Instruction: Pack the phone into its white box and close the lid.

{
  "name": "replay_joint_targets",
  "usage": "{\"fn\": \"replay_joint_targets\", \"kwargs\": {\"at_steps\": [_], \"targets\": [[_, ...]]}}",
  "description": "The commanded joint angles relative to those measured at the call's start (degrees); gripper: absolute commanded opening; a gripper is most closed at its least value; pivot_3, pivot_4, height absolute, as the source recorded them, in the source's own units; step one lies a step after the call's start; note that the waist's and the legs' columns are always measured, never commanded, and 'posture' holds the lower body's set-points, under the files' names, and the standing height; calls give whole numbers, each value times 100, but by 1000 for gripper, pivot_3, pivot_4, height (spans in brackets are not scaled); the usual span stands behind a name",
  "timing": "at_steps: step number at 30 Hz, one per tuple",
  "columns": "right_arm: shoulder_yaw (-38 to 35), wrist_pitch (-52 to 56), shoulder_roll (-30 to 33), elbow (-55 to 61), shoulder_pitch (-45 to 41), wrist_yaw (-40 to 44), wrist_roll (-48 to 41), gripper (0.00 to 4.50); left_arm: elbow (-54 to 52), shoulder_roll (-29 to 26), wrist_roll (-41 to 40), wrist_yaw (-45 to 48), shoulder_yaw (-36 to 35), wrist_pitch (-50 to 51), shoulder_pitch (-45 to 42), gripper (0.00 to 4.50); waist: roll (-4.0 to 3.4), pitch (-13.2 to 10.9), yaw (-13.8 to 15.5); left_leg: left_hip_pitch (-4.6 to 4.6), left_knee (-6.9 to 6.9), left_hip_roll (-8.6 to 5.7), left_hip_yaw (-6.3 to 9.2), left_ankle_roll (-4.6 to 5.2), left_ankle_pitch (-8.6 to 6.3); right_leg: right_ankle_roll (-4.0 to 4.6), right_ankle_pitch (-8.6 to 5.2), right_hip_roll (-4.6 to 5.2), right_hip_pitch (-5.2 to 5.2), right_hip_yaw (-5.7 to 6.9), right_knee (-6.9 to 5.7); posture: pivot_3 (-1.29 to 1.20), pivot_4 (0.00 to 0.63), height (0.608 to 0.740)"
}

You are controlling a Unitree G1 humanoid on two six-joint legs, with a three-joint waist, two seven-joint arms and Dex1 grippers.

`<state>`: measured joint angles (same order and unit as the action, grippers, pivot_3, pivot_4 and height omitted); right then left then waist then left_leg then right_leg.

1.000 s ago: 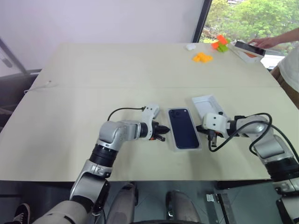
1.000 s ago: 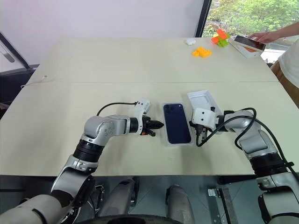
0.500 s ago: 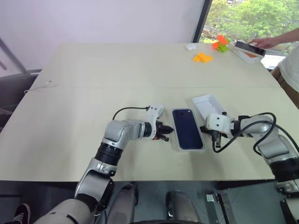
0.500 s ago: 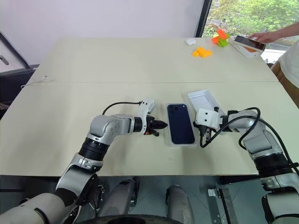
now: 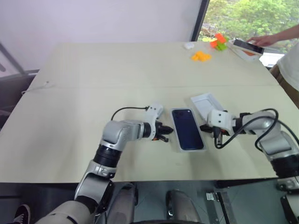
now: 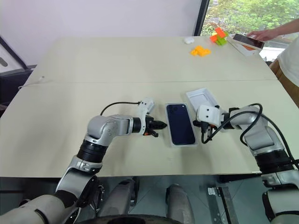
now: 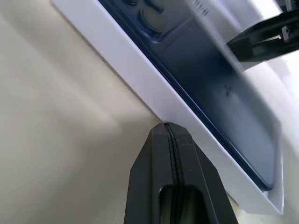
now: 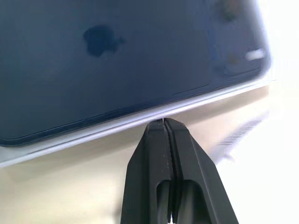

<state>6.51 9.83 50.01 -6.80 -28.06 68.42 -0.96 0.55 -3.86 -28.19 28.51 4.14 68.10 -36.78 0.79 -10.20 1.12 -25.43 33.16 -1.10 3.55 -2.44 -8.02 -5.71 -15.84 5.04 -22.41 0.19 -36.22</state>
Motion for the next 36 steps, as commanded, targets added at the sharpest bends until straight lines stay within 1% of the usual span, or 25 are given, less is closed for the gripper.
{"fn": "replay_joint_targets", "kwargs": {"at_steps": [1,6,7,8,9,10,11,12,15,16,17,20,24,26,29,32,34,36], "targets": [[-339,359,89,328,-286,-5,-332,31,-640,-141,-344,-29,-432,161,-52,0,0,0,-42,4,-1,0,2,0,0,-4,-2,-1,6,1,0,0,150,740],[-326,746,-2,538,-439,-41,-494,31,-940,-441,-492,-164,-784,394,-10,0,0,0,-46,5,0,-2,1,0,0,-11,-2,0,9,1,0,0,150,740],[-298,936,-68,437,-527,-188,-434,5,-1059,-542,-555,-155,-887,447,26,253,0,0,-49,5,0,-2,1,0,0,-11,-2,0,9,1,0,0,150,740],[-266,1176,-136,317,-631,-404,-328,259,-1157,-594,-663,-191,-1083,599,40,542,0,0,-56,5,0,-2,1,0,0,-11,-2,0,9,1,0,0,150,740],[-214,1293,-159,249,-701,-572,-191,557,-1373,-750,-745,-67,-1121,507,118,817,0,0,-75,5,1,-2,1,0,0,-10,-2,0,8,0,-1,0,150,740],[-205,1555,-184,254,-757,-657,-186,834,-1540,-870,-870,13,-1202,551,177,1245,0,-1,-84,5,1,-2,0,0,0,-8,-3,0,6,-1,-2,0,150,740],[-194,1808,-192,367,-770,-697,-211,1412,-1678,-1053,-926,114,-1253,496,250,1813,0,-1,-83,4,1,-1,0,0,0,-8,-2,1,4,-2,-2,0,150,740],[-185,2008,-199,487,-766,-748,-230,1862,-1810,-1264,-956,252,-1244,366,340,2288,0,-1,-80,5,0,-1,0,0,0,-8,-3,0,4,-2,-3,0,150,740],[-203,2725,-253,816,-768,-895,-370,3430,-1920,-1591,-1334,452,-1581,474,477,3814,-2,-2,-73,3,-8,0,0,0,0,-6,-4,0,-3,-2,-3,0,150,740],[-130,2887,-220,958,-723,-944,-315,3940,-2004,-1805,-1458,630,-1680,444,571,4301,-2,-2,-71,3,-8,0,0,0,0,-6,-4,1,-3,-2,-3,0,150,740],[-128,3238,-266,1068,-708,-1045,-346,4472,-2105,-2089,-1557,883,-1721,379,721,4500,-2,-2,-72,2,-7,0,0,0,0,-5,-4,1,-3,-2,-3,0,150,740],[-139,4020,-452,1297,-698,-1480,-328,4472,-2281,-2715,-1981,1450,-1948,351,1071,4500,-2,-2,-89,1,-8,0,-4,1,-1,-3,-5,4,-6,-5,-1,0,150,740],[6,4459,-443,1541,-526,-1852,-203,4472,-2601,-3405,-1903,2081,-2057,-514,1657,4500,-3,-2,-79,0,-7,4,-5,0,-2,1,-5,11,-9,-6,-1,0,150,740],[54,4673,-439,1604,-476,-2003,-187,4472,-2685,-3508,-1711,2179,-2082,-1097,1905,4500,-4,-1,-54,-1,-9,4,-6,1,-4,1,-6,22,-9,-6,3,0,150,740],[123,4850,-459,1526,-530,-2206,-164,4472,-2710,-3548,-1573,2145,-2007,-1558,2104,4500,-4,-1,-46,-6,-7,0,-12,8,-8,2,-6,48,-10,-8,9,0,150,740],[189,4891,-467,1516,-484,-2352,-149,4472,-2754,-3510,-1676,2042,-1939,-1614,2175,4500,-4,-1,-46,-6,-3,-6,-16,7,-16,2,-6,51,-6,-11,12,0,150,740],[290,4724,-337,1535,-411,-2303,-107,4472,-2785,-3478,-1740,1963,-1906,-1634,2180,4500,-4,-1,-47,-6,-4,-7,-16,15,-15,1,-6,49,-6,-10,12,0,150,740],[211,4697,-277,1394,-474,-2358,-96,4472,-2796,-3469,-1804,1873,-1877,-1574,2175,4500,-4,-1,-47,-6,-4,-7,-18,21,-12,1,-6,47,-6,-10,12,0,150,740]]}}
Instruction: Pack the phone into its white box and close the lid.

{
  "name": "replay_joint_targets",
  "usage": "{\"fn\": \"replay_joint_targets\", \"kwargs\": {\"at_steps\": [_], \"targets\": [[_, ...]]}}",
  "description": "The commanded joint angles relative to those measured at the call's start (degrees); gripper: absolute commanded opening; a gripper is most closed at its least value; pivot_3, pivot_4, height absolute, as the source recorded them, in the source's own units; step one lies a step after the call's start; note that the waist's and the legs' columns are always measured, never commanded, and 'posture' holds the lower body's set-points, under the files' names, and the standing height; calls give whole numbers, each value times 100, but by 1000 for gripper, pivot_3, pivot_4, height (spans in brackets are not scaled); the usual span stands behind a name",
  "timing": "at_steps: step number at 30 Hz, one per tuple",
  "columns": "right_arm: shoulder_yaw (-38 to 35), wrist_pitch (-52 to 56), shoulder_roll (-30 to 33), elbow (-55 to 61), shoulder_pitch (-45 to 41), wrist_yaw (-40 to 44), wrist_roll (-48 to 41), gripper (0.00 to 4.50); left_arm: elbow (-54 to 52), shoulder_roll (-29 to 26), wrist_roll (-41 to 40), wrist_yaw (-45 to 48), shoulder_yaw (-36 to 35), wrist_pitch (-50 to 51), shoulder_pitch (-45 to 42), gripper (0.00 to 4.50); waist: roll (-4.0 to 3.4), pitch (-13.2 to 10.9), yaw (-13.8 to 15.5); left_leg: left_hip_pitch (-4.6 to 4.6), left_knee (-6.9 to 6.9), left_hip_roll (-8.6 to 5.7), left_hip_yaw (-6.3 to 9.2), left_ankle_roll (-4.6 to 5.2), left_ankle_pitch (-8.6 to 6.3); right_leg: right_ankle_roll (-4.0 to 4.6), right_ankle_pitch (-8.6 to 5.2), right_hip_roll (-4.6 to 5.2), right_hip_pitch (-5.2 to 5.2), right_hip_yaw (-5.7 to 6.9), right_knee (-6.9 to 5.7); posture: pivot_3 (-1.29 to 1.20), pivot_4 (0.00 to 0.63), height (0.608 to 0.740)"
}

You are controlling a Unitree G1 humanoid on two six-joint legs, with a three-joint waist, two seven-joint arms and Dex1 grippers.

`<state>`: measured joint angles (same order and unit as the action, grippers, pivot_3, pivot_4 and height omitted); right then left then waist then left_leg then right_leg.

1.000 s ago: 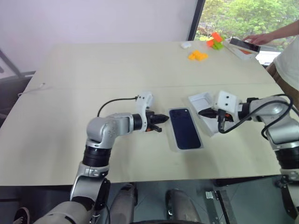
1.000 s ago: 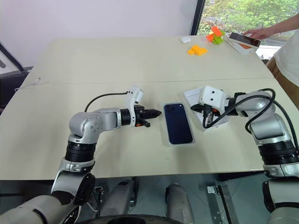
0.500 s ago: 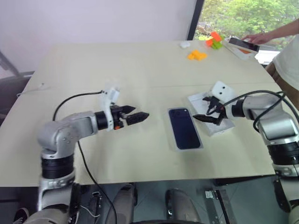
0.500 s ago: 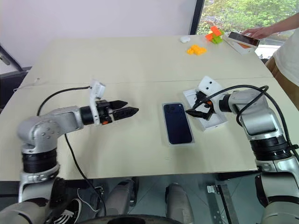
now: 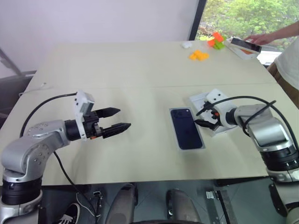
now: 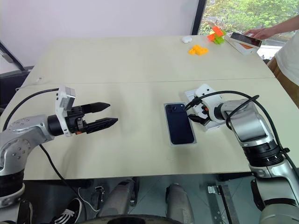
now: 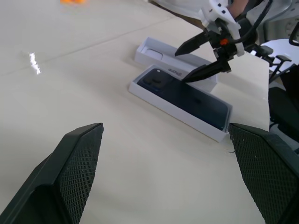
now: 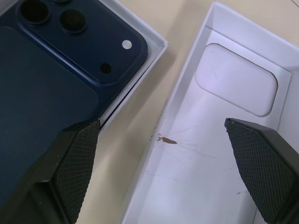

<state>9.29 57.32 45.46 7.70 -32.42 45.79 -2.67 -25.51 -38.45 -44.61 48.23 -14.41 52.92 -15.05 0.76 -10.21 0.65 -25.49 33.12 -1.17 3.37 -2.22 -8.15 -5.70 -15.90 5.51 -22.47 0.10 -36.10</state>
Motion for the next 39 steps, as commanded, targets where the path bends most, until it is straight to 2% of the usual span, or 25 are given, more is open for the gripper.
{"fn": "replay_joint_targets", "kwargs": {"at_steps": [1,7,11,15,22,25,31,33,39], "targets": [[-128,-27,202,-77,-73,-44,9,4472,-201,-14,-186,-114,-7,-45,5,4500,0,0,0,0,0,0,0,0,0,0,0,-2,0,0,0,0,150,740],[-614,871,-24,-32,-468,103,-697,4472,-57,-29,-235,-170,90,-93,-40,4500,0,0,-13,0,0,1,0,2,1,-1,0,-5,-1,1,-3,0,150,740],[-675,1039,12,-22,-546,68,-919,4472,79,-67,-219,-180,134,-117,-110,4500,0,-1,-27,1,0,4,2,2,1,-1,0,-16,-1,2,-3,0,150,740],[-175,200,432,-44,-221,13,-497,4472,76,7,-290,-298,147,-104,-149,4500,-1,-1,-10,0,-1,3,0,3,0,-3,-1,-16,-2,3,-2,0,150,740],[72,-296,541,-98,16,-29,-324,4472,-8,104,-348,-520,191,-106,-148,4500,-1,-1,-44,1,1,3,-3,4,0,-5,-2,-13,-1,0,-4,0,150,740],[222,-461,463,-71,176,-171,-181,3746,-3,113,-337,-577,223,-98,-171,4500,-1,-1,-41,1,0,3,-1,4,0,-5,-2,-19,-2,1,-6,0,150,740],[414,-733,298,-57,471,-375,42,733,-11,97,-414,-683,191,-5,-227,4500,0,-1,-37,4,4,3,-1,4,0,-5,-1,-19,3,1,-6,0,150,740],[430,-738,245,-79,548,-396,67,15,18,77,-462,-706,143,43,-263,4500,0,0,-37,7,7,3,-1,4,0,-5,-1,-18,7,1,-6,0,150,740],[129,-763,-32,-468,11,-756,204,15,47,103,-541,-843,150,35,-230,4500,4,1,-133,11,9,4,2,4,0,-4,0,-25,10,1,-11,0,150,740]]}}
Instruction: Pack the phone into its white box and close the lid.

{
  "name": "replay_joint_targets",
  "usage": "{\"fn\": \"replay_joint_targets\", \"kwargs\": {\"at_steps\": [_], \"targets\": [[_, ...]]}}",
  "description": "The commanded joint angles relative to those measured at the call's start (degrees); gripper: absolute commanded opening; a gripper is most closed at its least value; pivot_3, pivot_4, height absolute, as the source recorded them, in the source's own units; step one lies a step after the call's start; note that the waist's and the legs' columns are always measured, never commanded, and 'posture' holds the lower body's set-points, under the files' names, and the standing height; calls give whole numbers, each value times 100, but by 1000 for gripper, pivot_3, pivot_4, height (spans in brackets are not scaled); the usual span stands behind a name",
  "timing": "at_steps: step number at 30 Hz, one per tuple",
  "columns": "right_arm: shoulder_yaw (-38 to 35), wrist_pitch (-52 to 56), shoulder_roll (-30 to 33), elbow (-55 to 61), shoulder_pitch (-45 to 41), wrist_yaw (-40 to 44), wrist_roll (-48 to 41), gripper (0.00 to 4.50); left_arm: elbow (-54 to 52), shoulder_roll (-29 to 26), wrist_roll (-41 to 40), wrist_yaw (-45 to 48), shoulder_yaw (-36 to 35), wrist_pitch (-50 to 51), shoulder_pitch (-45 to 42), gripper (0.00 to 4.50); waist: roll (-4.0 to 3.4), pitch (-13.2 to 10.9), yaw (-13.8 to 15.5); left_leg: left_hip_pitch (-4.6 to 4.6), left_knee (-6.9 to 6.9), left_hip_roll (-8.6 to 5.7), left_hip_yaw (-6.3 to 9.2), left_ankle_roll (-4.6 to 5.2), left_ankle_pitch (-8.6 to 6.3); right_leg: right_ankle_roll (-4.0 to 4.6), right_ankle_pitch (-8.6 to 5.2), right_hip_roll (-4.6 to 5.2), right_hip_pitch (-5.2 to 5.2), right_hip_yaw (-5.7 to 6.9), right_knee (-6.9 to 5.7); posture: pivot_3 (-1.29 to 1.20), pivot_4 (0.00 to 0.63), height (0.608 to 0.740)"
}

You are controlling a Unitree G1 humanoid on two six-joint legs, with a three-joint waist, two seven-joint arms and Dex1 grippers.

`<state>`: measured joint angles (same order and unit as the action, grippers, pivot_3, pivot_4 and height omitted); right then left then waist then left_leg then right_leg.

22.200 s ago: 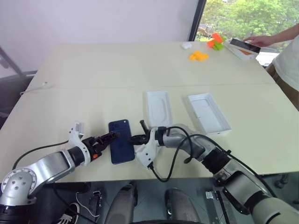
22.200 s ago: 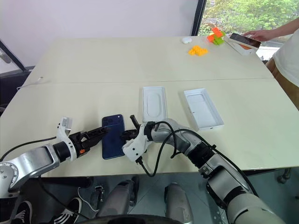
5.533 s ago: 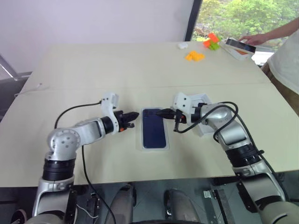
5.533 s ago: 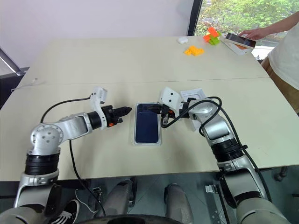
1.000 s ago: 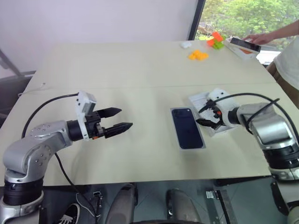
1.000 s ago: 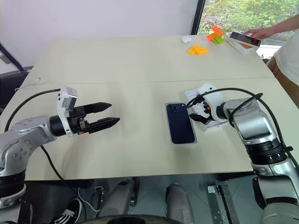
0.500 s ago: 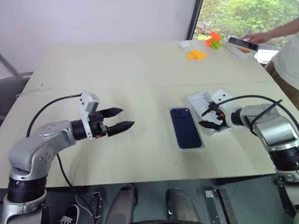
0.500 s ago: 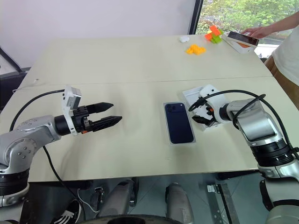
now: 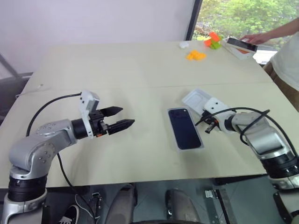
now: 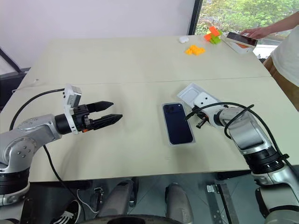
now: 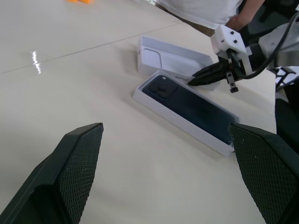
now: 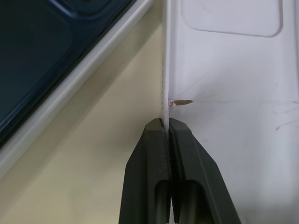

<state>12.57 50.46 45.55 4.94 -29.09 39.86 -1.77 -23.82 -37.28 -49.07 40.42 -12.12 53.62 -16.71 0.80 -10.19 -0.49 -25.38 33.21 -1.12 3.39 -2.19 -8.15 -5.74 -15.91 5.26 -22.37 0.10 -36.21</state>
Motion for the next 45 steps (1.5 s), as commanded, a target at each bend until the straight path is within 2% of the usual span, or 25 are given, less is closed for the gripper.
{"fn": "replay_joint_targets", "kwargs": {"at_steps": [1,4,8,12,15,17,23,27,29,31,38,41,45], "targets": [[-290,-42,-99,-234,-436,-193,69,15,-115,-4,-123,-84,-83,-24,-53,4500,-2,-2,-26,0,1,0,-1,0,0,1,1,0,-2,0,-1,0,150,740],[-710,367,-447,-140,-890,-174,-366,15,-82,-1,-134,-116,-78,-34,-41,4500,-4,-3,-38,-2,0,0,-1,0,0,1,1,-2,-7,-1,-2,0,150,740],[-1995,2156,-1438,156,-1629,-95,-1659,15,-3,14,-104,-156,-70,-62,-72,4500,-4,-4,-34,-4,-9,9,4,1,1,-2,3,-20,-14,-2,-6,0,150,740],[-2992,3893,-2154,439,-2065,-83,-2568,15,57,6,-189,-193,-103,26,-93,4500,-4,-4,14,-3,-13,16,18,1,1,-7,5,-29,-13,9,-20,0,150,740],[-3481,4204,-2591,274,-1981,-511,-3829,15,44,-20,-84,-190,-80,-87,-77,4500,-5,-4,-4,-3,-10,12,15,1,1,-1,2,-23,-9,7,-16,0,150,740],[-3647,4204,-2847,-2,-1847,-1138,-5088,15,82,38,-47,-270,-123,-154,-70,4500,-4,-4,-29,-2,-8,8,7,1,1,-1,2,-17,-9,1,-14,0,150,740],[-3427,4204,-3108,-309,-1229,-3386,-8171,15,23,100,-93,-350,-86,-127,-24,4500,-6,-5,-40,-1,-7,33,5,2,1,1,3,-22,-11,-2,-19,0,150,740],[-2326,2982,-2437,-257,-313,-5249,-10694,15,-92,179,-143,-448,-96,-101,44,4500,-5,-5,-15,-2,-6,34,3,3,2,1,2,-21,-8,-1,-16,0,150,740],[-2001,2554,-2291,-38,-21,-5583,-11092,15,-149,198,-114,-471,-48,-116,112,4500,-6,-5,-40,-2,-4,31,-2,4,2,1,2,-19,-6,-3,-13,0,150,740],[-1847,2311,-2224,163,184,-5675,-11123,15,-208,198,16,-476,29,-231,169,4500,-7,-6,-78,-1,0,36,-8,5,2,1,3,-23,-9,-10,-13,0,150,740],[-1850,1710,-2333,444,651,-5996,-11123,15,-279,472,15,-531,332,-248,327,4500,-7,-5,-25,2,3,81,-3,4,1,25,14,-67,-12,-7,-13,0,150,740],[-1822,1560,-2376,561,842,-6171,-11123,0,-262,660,165,-553,609,-364,417,3655,-7,-5,-24,-1,3,81,-7,4,1,28,16,-63,-15,-9,-9,0,150,740],[-1853,1455,-2410,622,960,-6285,-11123,0,-39,957,223,-662,757,-432,407,1667,-8,-5,-25,-4,2,81,-8,3,1,29,16,-60,-15,-13,0,0,150,740]]}}
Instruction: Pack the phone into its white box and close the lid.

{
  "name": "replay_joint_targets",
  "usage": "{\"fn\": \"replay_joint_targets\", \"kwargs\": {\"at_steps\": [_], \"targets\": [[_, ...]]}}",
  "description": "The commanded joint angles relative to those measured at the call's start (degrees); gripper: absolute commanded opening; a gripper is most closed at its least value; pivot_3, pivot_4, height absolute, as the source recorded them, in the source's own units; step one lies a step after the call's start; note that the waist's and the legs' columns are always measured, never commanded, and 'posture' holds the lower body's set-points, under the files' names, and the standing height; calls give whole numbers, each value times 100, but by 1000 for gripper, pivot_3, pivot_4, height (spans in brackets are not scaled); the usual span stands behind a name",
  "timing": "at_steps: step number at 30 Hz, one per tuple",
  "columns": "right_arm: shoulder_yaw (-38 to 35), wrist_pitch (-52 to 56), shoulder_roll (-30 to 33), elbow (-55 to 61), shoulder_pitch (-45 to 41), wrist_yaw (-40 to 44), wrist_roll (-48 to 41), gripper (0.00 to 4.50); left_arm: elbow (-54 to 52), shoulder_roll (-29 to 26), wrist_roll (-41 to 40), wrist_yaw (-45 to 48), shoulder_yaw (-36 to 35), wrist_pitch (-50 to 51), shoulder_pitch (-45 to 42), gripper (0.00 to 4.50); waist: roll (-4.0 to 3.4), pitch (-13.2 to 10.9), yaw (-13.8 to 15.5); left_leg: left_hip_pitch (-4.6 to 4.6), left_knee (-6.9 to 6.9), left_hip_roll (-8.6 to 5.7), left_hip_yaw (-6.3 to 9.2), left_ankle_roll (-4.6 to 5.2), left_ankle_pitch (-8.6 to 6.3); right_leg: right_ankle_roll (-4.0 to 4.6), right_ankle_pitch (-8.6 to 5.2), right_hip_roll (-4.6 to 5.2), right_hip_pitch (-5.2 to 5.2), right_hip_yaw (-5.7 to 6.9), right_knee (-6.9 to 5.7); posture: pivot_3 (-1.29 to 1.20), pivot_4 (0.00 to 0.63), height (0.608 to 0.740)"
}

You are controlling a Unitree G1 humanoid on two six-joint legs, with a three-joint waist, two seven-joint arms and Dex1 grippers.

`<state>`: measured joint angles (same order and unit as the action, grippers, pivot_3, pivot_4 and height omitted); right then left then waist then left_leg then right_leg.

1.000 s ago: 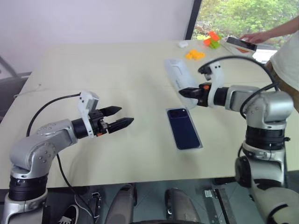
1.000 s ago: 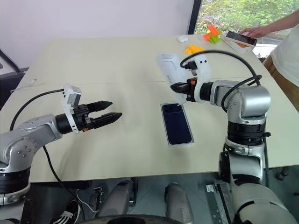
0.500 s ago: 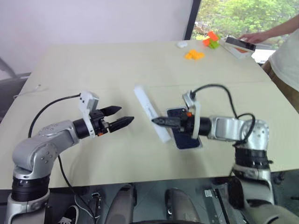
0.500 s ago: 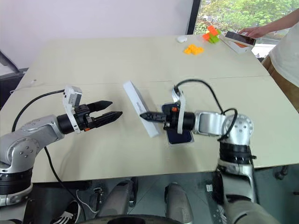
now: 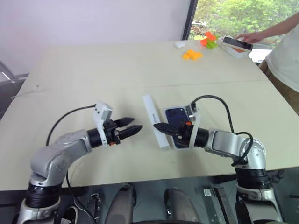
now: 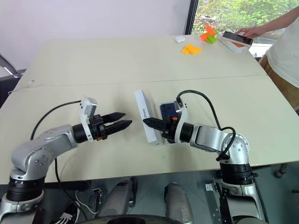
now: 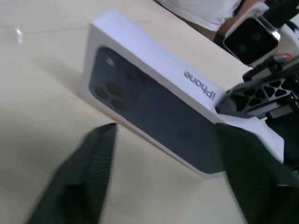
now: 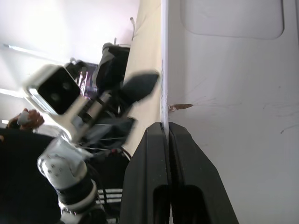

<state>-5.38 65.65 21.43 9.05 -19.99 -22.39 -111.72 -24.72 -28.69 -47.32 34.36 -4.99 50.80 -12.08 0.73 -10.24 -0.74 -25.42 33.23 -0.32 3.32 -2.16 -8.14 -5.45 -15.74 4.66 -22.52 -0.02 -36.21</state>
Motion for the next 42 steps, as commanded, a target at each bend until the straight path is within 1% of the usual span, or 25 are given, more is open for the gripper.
{"fn": "replay_joint_targets", "kwargs": {"at_steps": [1,3,4,8,12,17,27,30,32,34,35,36,38,42], "targets": [[-58,-68,21,222,64,-59,-128,0,131,192,98,-95,91,-175,-69,1148,-1,1,1,0,0,0,0,0,0,1,0,0,0,0,0,0,150,740],[-80,-81,19,216,102,-57,-128,0,272,417,167,-192,192,-219,-156,122,-4,2,9,1,0,0,0,0,0,1,1,0,0,0,1,0,150,740],[-85,-81,17,213,113,-50,-128,0,325,518,191,-240,229,-238,-212,54,-4,2,17,1,0,0,0,0,0,1,1,0,1,1,1,0,150,740],[-42,-24,114,153,118,-23,-128,0,613,866,456,-337,478,-413,-424,54,-3,2,12,-3,0,-1,0,0,0,3,2,2,2,1,8,0,150,740],[9,18,231,162,145,82,-128,0,820,1152,499,-454,543,-401,-590,54,-3,2,11,-4,-1,-1,0,5,-3,3,2,3,1,-1,13,0,150,740],[113,72,468,227,102,457,-128,0,844,1278,552,-484,645,-313,-649,54,-3,2,12,-4,-1,-1,-3,5,-4,3,2,-1,2,4,12,0,150,740],[218,-50,583,136,89,380,-128,0,889,1485,628,-520,833,-218,-635,54,-3,2,19,-6,0,-2,-4,5,-4,3,1,2,2,3,15,0,150,740],[248,-17,649,187,87,491,-128,0,917,1533,700,-504,847,-225,-669,54,-3,2,19,-6,0,-2,-3,5,-4,3,2,3,3,3,15,0,150,740],[268,-21,698,172,83,483,-128,627,928,1535,740,-499,863,-222,-688,0,-3,2,21,-6,0,-2,-3,5,-4,3,1,3,3,3,16,0,150,740],[294,-73,734,142,107,354,-128,1402,914,1538,731,-486,864,-198,-684,0,-3,2,18,-9,0,-2,-4,5,-4,3,2,3,0,3,17,0,150,740],[307,-78,749,136,121,335,-128,1967,907,1539,735,-482,865,-195,-683,0,-3,2,16,-10,0,-2,-3,5,-4,3,1,4,-1,2,17,0,150,740],[336,-42,836,156,104,403,-128,2391,911,1555,702,-492,849,-150,-681,0,-3,2,16,-12,0,-2,-3,5,-4,3,1,3,-4,2,17,0,150,740],[308,-10,969,45,2,451,-128,3456,932,1580,710,-492,847,-129,-685,0,-3,1,21,-15,-1,-2,-3,5,-4,3,1,3,-6,3,17,0,150,740],[173,69,1161,-305,-408,672,-128,3456,941,1630,741,-506,863,-128,-690,0,-2,1,11,-16,2,-4,-5,5,-4,3,2,4,-6,1,17,0,150,740]]}}
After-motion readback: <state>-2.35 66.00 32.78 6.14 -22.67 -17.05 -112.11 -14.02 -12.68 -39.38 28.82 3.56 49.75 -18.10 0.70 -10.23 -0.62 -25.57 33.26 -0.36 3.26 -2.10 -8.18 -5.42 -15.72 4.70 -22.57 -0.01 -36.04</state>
